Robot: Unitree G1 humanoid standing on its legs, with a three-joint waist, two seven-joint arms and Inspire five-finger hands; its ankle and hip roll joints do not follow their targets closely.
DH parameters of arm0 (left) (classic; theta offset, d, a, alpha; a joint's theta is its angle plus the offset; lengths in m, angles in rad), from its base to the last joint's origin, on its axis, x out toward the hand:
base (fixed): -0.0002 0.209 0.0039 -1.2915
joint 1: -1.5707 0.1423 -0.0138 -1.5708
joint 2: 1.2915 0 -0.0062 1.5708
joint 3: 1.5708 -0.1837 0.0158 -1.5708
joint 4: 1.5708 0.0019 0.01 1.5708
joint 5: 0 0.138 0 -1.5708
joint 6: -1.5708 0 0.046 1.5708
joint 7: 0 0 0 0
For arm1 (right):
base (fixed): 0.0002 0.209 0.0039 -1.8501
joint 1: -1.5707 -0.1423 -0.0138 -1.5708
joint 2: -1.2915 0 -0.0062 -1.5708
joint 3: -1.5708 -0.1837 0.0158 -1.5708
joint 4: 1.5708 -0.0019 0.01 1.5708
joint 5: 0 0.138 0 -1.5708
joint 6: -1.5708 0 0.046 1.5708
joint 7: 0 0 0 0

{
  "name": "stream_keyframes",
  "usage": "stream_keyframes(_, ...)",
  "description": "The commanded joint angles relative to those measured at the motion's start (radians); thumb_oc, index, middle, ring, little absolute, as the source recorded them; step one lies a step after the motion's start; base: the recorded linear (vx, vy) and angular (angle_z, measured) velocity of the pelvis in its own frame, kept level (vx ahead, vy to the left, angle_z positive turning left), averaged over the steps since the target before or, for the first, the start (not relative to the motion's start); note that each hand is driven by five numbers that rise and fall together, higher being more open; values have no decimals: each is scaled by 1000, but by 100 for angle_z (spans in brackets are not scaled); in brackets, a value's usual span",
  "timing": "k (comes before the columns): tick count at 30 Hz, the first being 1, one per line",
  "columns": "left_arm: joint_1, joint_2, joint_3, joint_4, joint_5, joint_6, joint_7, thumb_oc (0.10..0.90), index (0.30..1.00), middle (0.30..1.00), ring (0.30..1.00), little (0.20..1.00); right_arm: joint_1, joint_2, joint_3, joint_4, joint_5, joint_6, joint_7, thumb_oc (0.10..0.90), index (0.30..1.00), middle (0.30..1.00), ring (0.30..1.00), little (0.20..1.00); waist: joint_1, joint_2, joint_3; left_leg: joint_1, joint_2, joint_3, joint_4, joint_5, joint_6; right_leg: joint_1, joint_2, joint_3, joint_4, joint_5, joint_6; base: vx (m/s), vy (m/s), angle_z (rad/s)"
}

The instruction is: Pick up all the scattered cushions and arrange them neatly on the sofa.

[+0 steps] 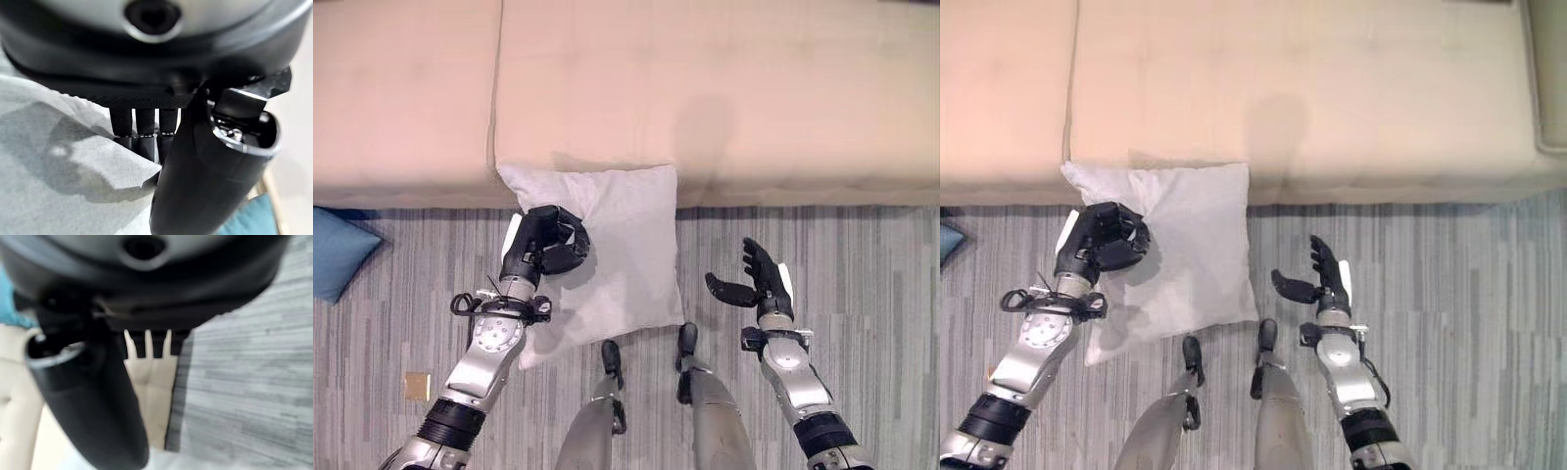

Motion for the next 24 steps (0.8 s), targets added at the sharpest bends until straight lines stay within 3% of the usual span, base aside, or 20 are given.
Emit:
stream_keyframes(1, -28, -28, 51, -112, 18, -224, 6, 400, 300, 300, 300, 300, 83, 10, -4, 14, 82, -88, 21, 800, 900, 900, 900, 900, -4, 24, -268, -20, 8, -10, -34, -17, -64, 95, -21, -5, -104, -47, 105, 91, -55, 0)
stream_keyframes(7, -2, 18, 118, -107, 30, -216, 20, 400, 300, 300, 300, 300, 130, 59, -54, 104, 232, -91, 60, 800, 900, 900, 900, 900, -8, 33, -343, 90, 6, 11, -42, -33, -74, 259, -3, -18, -197, -44, 106, 117, -88, -2)
stream_keyframes(8, -2, 35, 140, -107, 26, -216, 15, 400, 300, 300, 300, 300, 143, 72, -47, 129, 303, -86, 107, 800, 900, 900, 900, 900, -7, 40, -366, 124, 4, 16, -42, -44, -73, 306, -1, -20, -218, -48, 105, 124, -101, 7)
stream_keyframes(13, -17, 68, 155, -120, -9, -216, -39, 400, 300, 300, 300, 300, 133, 70, 14, 168, 385, -63, 221, 800, 900, 900, 900, 900, -4, 61, -391, 185, 2, 19, -42, -62, -73, 396, 2, -28, -257, -58, 102, 56, -63, 6)
stream_keyframes(24, -32, 44, 129, -177, -99, -208, -169, 400, 300, 300, 300, 300, 94, 109, 20, 94, 632, -60, 373, 800, 900, 900, 900, 900, 10, 51, -410, 196, 10, 18, -42, -56, -83, 428, 0, -62, -268, -58, 103, -16, -35, 16)
